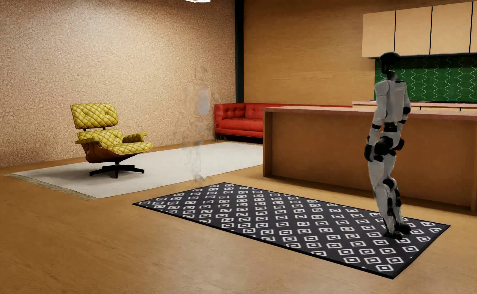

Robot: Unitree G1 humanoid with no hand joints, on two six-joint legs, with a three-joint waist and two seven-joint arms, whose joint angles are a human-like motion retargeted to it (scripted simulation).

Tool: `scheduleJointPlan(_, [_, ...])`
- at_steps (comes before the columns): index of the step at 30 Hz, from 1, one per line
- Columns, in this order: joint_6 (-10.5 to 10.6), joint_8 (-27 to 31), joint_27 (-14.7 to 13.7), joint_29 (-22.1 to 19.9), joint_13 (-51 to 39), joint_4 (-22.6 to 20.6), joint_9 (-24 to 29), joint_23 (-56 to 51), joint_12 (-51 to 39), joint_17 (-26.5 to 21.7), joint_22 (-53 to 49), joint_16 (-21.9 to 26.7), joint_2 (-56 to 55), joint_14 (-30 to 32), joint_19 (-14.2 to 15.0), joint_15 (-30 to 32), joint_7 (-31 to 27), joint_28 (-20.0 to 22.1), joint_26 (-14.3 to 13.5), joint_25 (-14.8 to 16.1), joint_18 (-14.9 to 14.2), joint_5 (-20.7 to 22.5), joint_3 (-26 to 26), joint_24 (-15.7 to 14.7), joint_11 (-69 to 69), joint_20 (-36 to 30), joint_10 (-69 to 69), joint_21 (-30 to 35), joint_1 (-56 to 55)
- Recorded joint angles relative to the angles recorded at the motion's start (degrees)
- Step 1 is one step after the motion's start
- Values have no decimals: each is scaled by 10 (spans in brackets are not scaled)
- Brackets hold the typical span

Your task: Move towards the leather armchair

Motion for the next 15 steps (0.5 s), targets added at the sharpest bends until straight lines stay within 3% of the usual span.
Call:
scheduleJointPlan(1, [1, 0, 0, 0, -5, 2, -2, 1, 4, 1, 7, 1, -14, -14, 0, 9, 0, 0, 0, 0, 0, 6, -15, 0, 8, 38, 13, 3, -15])
scheduleJointPlan(2, [8, 0, 0, 0, 7, 3, -10, -5, 22, -1, 5, -1, -9, -43, 0, 5, 0, 0, 0, 0, 0, 14, 18, 0, 15, 55, -37, 1, 7])
scheduleJointPlan(3, [2, 0, 0, 0, 0, -1, -1, -10, 19, -3, 3, 3, -12, -115, 0, 12, 0, 0, 0, 0, 0, 10, -3, 0, 21, 42, 152, 3, -23])
scheduleJointPlan(4, [2, 0, 0, 0, -1, 0, 4, -19, 26, -4, 3, 3, -9, -129, 0, 7, 0, 0, 0, 0, 0, 13, -1, 0, 30, 46, 191, 6, -50])
scheduleJointPlan(5, [7, 0, 0, 0, 0, 7, 13, -35, 32, -7, -2, 4, 8, -124, 0, -24, 0, 0, 0, 0, 0, 19, 7, 0, 21, 43, 261, -10, -89])
scheduleJointPlan(6, [15, 0, 0, 0, -10, 16, 32, -37, 37, -16, 12, -4, 36, -109, 0, -39, 0, 0, 0, 0, 0, 26, 8, 0, 25, 55, 329, 15, -114])
scheduleJointPlan(8, [11, 0, 0, 0, -25, 18, 37, -39, 54, -18, 7, -8, 65, -99, 0, -66, 0, 0, 0, 0, 0, 10, 55, 0, 17, 51, 405, 14, -177])
scheduleJointPlan(9, [0, 0, 0, 0, -40, 18, 32, -34, 59, -15, 10, -4, 67, -96, 0, -81, 0, 0, 0, 0, 0, 3, 79, 0, 8, 46, 395, 10, -222])
scheduleJointPlan(15, [-4, 0, 0, 0, -86, 33, 44, -60, 85, -18, 59, 1, 206, 24, 0, -204, 0, 0, 0, 0, 0, -18, 142, 0, -37, 57, 222, -22, -350])
